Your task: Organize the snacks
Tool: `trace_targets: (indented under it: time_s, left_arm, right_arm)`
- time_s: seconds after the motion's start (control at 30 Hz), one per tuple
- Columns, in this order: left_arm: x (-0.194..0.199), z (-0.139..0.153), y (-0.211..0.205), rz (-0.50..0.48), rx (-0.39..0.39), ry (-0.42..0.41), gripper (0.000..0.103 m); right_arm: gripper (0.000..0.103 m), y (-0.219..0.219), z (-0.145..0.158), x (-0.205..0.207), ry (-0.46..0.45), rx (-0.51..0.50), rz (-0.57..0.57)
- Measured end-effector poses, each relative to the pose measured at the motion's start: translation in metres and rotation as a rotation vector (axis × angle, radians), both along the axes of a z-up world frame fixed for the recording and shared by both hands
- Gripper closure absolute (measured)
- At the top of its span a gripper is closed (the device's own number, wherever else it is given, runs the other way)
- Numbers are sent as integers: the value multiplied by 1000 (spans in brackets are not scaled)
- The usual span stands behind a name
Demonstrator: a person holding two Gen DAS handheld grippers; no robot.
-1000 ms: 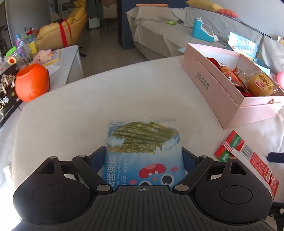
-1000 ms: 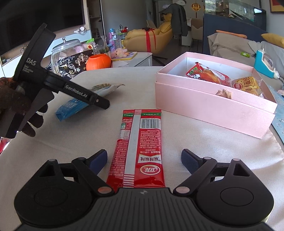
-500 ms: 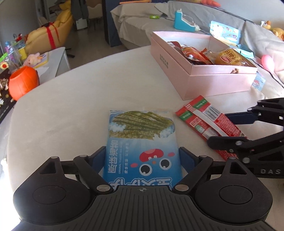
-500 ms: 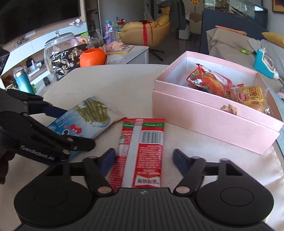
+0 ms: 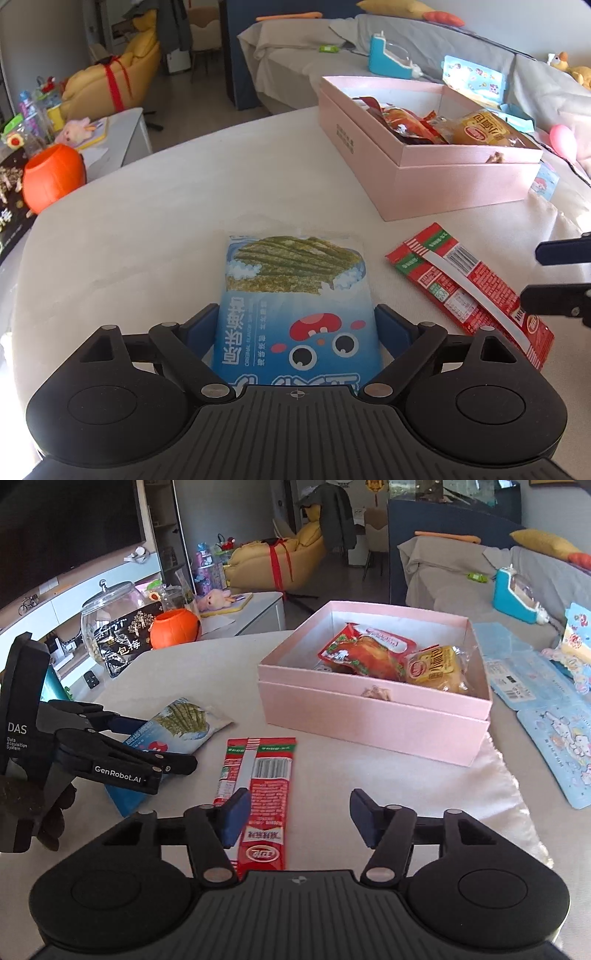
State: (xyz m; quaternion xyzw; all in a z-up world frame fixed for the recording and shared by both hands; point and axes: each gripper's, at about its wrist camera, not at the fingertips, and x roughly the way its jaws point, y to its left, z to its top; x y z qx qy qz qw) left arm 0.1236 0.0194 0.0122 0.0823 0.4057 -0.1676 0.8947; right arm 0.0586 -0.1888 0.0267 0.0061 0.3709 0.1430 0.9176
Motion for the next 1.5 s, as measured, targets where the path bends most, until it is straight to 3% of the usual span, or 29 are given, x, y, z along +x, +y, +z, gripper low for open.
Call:
trace_targets:
  time_s: [0.1, 0.17, 0.23, 0.3, 0.33, 0.5, 0.63, 0.77, 0.87, 0.97, 1.0, 1.03, 1.07, 1.13, 1.23, 1.3, 1.43, 1.5]
  left_arm:
    - [-5, 0, 4, -16, -5, 0, 12]
    - [-7, 0, 6, -18, -6, -3, 12]
    - [-7, 0, 5, -14, -6, -5, 12]
    - [-6, -1, 4, -6, -8, -8, 11]
    - [-5, -1, 3, -3, -9, -13, 11]
    - [-15, 14, 2, -10, -46, -29, 18]
    - [-25, 74, -3, -51, -206, -135, 18]
    - [-17, 154, -22, -123, -325, -346, 13]
    - [12, 181, -44, -133, -399, -415, 13]
    - [60, 161, -69, -164, -512, -353, 11]
    - [79, 142, -83, -177, -493, -290, 12]
    - [103, 117, -102, -191, -409, -177, 13]
    - [116, 97, -113, -190, -353, -125, 14]
    - [125, 76, -116, -185, -365, -138, 14]
    - [127, 69, -98, -150, -498, -151, 17]
    - [128, 71, -86, -144, -543, -146, 17]
    - [113, 80, -59, -69, -505, -227, 18]
    - [100, 81, -46, -35, -496, -228, 18]
  right_arm:
    - [41, 19, -11, 7, 44, 20, 48]
    - [34, 35, -20, 14, 72, 6, 80]
    - [32, 51, -26, 17, 34, -57, 77]
    - [40, 63, -27, 16, 3, -144, 92]
    - [54, 63, -24, 13, -5, -151, 114]
    - [57, 34, 4, 1, -43, -108, 61]
    - [57, -12, 51, -8, -128, -31, -16]
    - [57, -49, 116, -7, -289, 21, -114]
    - [57, -67, 154, 2, -400, 15, -195]
    - [57, -78, 176, 20, -432, -8, -238]
    - [57, -80, 178, 26, -434, -22, -246]
    - [57, -82, 180, 34, -430, -39, -256]
    - [57, -83, 180, 41, -422, -53, -262]
    - [57, -83, 176, 60, -379, -84, -268]
    - [57, -80, 167, 84, -328, -122, -255]
    - [57, -76, 159, 97, -312, -133, -247]
    - [56, -68, 140, 127, -247, -37, -222]
    - [47, -64, 126, 145, -211, 22, -176]
